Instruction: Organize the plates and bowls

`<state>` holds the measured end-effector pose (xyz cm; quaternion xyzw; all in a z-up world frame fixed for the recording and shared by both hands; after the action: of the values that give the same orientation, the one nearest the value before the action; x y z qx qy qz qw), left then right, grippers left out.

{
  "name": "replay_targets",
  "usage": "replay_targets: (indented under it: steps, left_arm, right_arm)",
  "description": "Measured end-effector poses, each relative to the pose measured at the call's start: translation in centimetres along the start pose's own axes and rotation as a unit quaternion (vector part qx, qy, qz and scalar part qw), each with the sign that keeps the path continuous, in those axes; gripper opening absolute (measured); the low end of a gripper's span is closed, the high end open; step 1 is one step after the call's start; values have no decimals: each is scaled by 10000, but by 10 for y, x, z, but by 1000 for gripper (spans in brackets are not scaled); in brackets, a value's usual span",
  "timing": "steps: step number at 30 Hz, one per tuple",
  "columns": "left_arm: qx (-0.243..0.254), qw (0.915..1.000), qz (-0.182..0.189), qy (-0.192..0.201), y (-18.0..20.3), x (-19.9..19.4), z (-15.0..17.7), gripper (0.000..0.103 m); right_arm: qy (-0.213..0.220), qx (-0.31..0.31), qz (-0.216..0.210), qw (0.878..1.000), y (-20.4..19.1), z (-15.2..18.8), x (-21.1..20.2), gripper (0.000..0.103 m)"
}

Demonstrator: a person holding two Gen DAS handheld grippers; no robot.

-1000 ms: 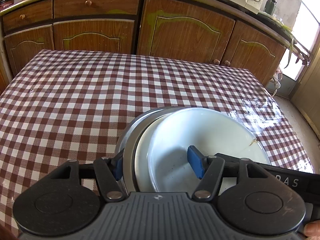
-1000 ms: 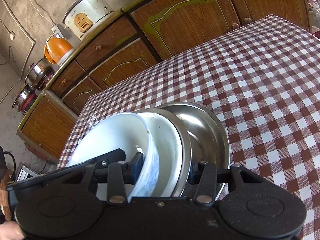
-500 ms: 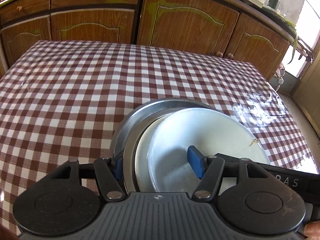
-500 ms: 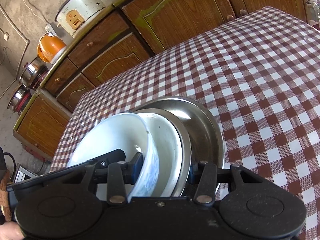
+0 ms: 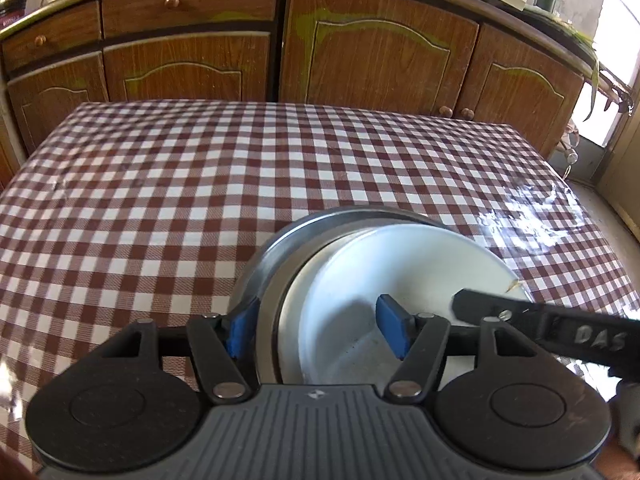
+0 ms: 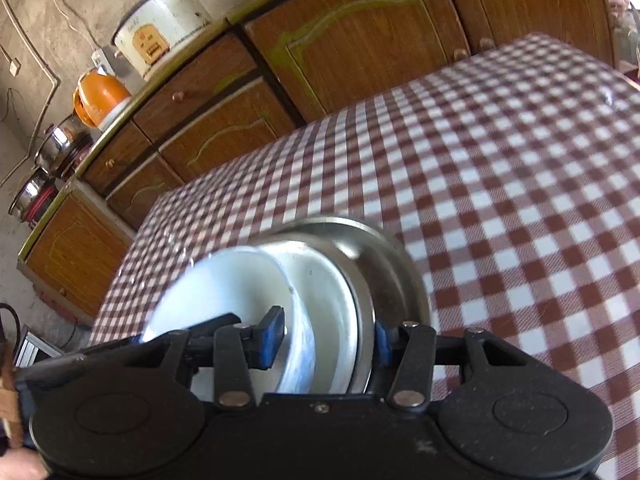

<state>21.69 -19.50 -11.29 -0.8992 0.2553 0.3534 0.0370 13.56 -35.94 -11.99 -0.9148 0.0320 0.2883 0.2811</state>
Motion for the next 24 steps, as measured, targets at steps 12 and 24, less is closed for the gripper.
replay_targets:
  steps: [12,24]
  left_arm:
    - [161,9986,-369,339,-5,-54,-8,85]
    - [7,9983,-419,403,12,-123,25,98]
  right_arm:
    - [731,-1017,261,9918,-24,-9,-73,75]
    - [722,-1541,416,9845,-34,27,-141,80]
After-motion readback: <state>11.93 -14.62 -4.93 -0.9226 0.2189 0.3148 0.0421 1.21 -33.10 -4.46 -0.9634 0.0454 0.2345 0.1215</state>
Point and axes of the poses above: each gripper's, at about its wrist camera, not at the fingertips, and x roughly the way its jaws point, y to its right, z to its underside, the point moved 9 cm from there along x, roughly the way its jaws point, and after that the axes turned 5 degrees about y, right-handed, at the moved point
